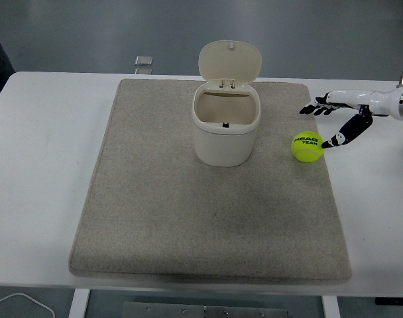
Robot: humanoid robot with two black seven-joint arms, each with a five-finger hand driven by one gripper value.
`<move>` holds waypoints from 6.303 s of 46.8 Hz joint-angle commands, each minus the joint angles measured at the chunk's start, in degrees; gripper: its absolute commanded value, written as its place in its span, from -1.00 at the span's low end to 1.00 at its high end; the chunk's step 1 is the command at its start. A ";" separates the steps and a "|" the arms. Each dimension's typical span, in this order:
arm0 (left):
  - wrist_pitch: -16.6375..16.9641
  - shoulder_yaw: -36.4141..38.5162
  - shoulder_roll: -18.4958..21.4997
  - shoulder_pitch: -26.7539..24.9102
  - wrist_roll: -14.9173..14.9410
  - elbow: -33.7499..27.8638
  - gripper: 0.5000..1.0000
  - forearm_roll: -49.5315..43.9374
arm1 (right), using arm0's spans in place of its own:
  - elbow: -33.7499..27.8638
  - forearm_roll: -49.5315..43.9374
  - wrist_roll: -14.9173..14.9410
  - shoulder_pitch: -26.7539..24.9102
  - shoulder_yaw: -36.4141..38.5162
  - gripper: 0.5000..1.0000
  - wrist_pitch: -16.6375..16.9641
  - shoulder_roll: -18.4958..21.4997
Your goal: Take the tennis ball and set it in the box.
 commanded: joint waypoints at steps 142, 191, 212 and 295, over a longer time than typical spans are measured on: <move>0.00 -0.01 0.00 0.00 -0.03 0.00 0.97 0.00 | -2.11 0.60 0.18 -2.53 0.88 -1.00 -5.59 4.17; 0.00 -0.01 0.00 0.00 -0.03 0.00 0.97 0.00 | 5.19 20.12 1.94 11.36 0.71 -1.00 7.95 2.58; 0.00 -0.01 0.00 0.00 0.05 0.00 0.97 0.00 | 4.13 20.21 1.94 11.45 0.71 -1.00 3.03 6.89; 0.00 -0.01 0.00 0.00 -0.03 0.00 0.97 0.00 | 2.99 20.03 2.03 8.81 -0.17 0.29 -3.04 11.81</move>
